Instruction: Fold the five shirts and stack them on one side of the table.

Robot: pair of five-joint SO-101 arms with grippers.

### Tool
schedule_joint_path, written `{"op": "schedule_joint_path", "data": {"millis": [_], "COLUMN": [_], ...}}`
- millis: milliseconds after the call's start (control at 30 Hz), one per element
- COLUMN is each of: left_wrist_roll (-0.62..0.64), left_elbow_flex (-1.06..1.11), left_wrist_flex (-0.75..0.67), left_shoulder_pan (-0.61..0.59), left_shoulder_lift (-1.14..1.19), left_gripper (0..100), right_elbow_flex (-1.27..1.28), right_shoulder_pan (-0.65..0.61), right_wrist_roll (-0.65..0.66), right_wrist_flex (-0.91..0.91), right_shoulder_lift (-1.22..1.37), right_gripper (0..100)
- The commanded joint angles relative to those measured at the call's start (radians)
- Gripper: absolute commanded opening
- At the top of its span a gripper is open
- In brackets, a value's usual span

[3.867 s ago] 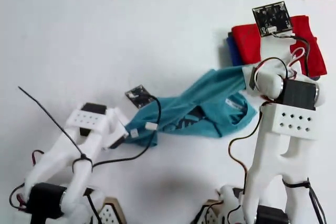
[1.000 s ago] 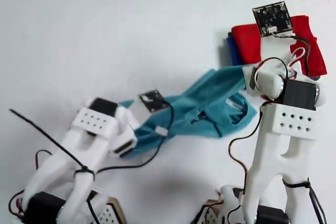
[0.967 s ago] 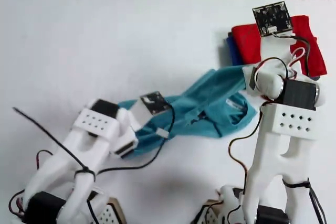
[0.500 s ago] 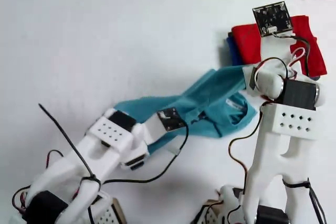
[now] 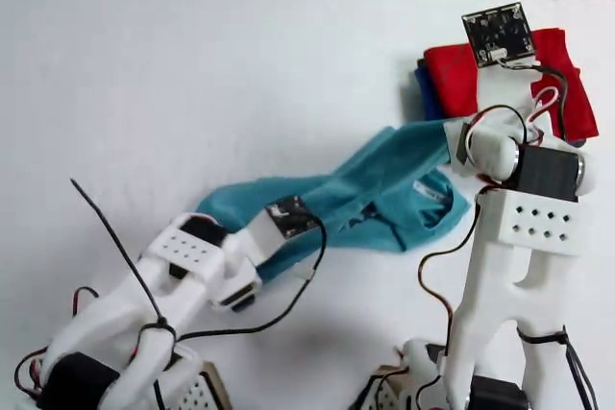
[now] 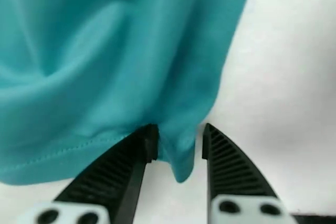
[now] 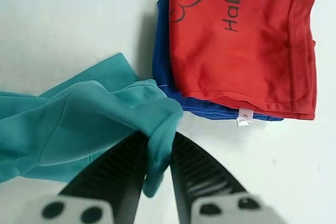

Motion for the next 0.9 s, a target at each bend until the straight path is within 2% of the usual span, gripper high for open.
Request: {"op": "schedule_joint_path", "data": {"millis": [0, 67, 133, 267, 433, 600, 733, 867], "left_wrist_roll": [-0.009, -0.009, -0.006, 0.038, 0.055, 0.052, 0.008, -0.035], "left_elbow_flex": [-0.005, -0.008, -0.013, -0.071, -0.24, -0.552, -0.914, -1.171], "left_wrist_flex": [-0.032, -0.028, -0.028, 0.041, 0.218, 0.526, 0.753, 0.776], "left_shoulder_pan": [-0.038, -0.037, -0.037, -0.035, -0.038, -0.074, -0.157, -0.298], "left_shoulder_lift": [0.005, 0.003, -0.005, -0.005, -0.006, -0.006, -0.006, -0.005], "left_gripper": [15, 10, 1, 3, 3, 3, 3, 3], "right_elbow_flex": [-0.005, -0.003, -0.003, -0.002, -0.002, -0.012, -0.127, -0.275], "right_shoulder_pan": [0.004, 0.004, 0.004, 0.002, 0.002, -0.054, -0.096, -0.113], "right_wrist_roll": [0.008, 0.008, 0.006, 0.002, 0.0, -0.002, -0.002, -0.002], "right_wrist_flex": [-0.012, -0.01, -0.004, -0.001, -0.005, -0.12, -0.179, -0.173], "right_shoulder_lift": [-0.031, -0.031, -0.031, -0.025, -0.025, -0.024, -0.021, -0.021], "right_gripper": [1.8, 1.8, 1.8, 1.8, 1.8, 1.8, 1.8, 1.8]}}
